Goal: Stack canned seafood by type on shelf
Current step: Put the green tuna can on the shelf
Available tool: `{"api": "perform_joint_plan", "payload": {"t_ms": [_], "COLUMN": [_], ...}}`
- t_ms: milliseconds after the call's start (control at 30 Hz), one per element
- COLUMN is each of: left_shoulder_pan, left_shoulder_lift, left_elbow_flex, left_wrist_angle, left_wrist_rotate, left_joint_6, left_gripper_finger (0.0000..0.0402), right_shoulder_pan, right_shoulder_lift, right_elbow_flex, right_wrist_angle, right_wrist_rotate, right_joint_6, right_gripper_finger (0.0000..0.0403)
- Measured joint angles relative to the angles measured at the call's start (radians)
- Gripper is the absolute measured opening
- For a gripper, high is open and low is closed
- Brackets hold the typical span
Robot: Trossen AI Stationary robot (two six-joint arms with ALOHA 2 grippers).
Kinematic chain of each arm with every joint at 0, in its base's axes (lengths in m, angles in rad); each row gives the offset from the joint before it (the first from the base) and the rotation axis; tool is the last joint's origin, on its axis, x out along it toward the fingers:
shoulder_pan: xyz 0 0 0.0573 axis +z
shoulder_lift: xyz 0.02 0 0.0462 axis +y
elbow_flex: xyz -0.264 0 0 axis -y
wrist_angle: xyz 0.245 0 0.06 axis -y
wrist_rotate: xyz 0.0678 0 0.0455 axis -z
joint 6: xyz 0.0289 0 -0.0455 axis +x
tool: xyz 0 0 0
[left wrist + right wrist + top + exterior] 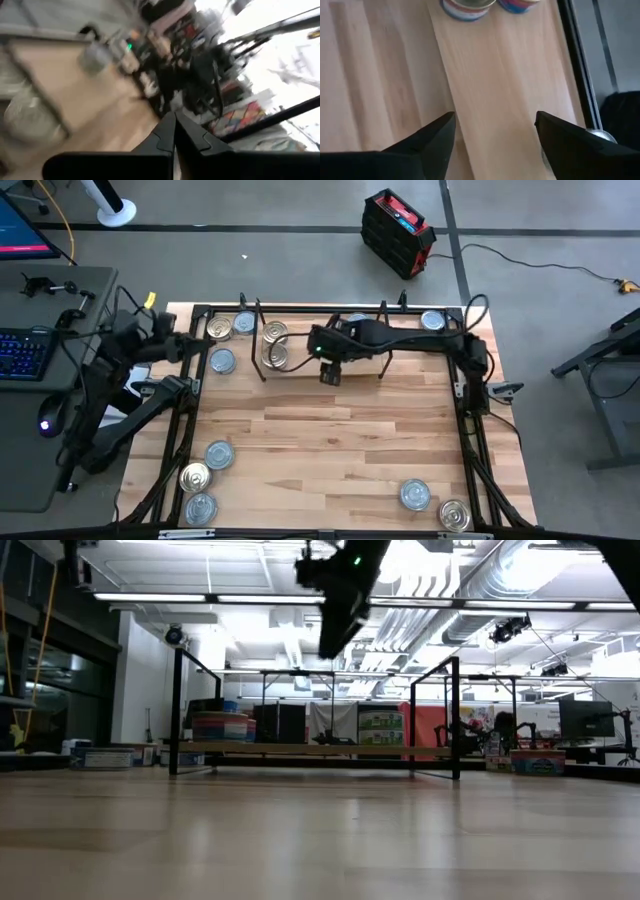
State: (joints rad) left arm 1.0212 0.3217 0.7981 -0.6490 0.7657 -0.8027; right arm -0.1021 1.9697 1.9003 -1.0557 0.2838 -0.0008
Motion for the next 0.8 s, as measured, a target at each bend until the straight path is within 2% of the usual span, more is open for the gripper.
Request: {"api": "perform_joint_plan", "payload": {"t_ms": [100, 233, 333, 433, 533, 633, 800], "left_shoulder_pan": [-0.036, -0.14, -0.303, -0.538, -0.78, -0.988, -1.239], "left_shoulder_lift": [0.039, 0.18, 0.322, 0.473, 0.589, 0.662, 0.698], "left_elbow_flex": [-0.021, -0.029, -0.028, -0.029, -0.03, -0.028, -0.03], "left_wrist_angle": [0.225, 0.448, 0.578, 0.67, 0.708, 0.657, 0.572], "left_wrist_rotate": [-0.049, -0.114, -0.174, -0.288, -0.379, -0.45, -0.594], "left_joint_6": [-0.075, -0.115, -0.112, -0.079, -0.024, 0.03, 0.075], "left_gripper_finger": [0.0, 0.0, 0.0, 0.0, 0.0, 0.0, 0.0], "right_shoulder_pan": [0.003, 0.002, 0.0, 0.001, 0.001, 0.015, 0.128], "right_shoulder_lift": [-0.053, -0.1, -0.133, -0.167, -0.199, -0.24, -0.286], "right_elbow_flex": [0.0, 0.0, 0.0, 0.0, 0.0, 0.0, -0.025], "right_wrist_angle": [-0.005, -0.019, -0.037, -0.071, -0.127, -0.212, -0.319], "right_wrist_rotate": [0.006, 0.03, 0.049, 0.049, 0.043, 0.01, -0.07], "right_joint_6": [0.044, 0.118, 0.18, 0.238, 0.282, 0.347, 0.454], "right_gripper_finger": [0.0262, 0.0261, 0.0261, 0.0261, 0.0261, 0.0261, 0.0259]}}
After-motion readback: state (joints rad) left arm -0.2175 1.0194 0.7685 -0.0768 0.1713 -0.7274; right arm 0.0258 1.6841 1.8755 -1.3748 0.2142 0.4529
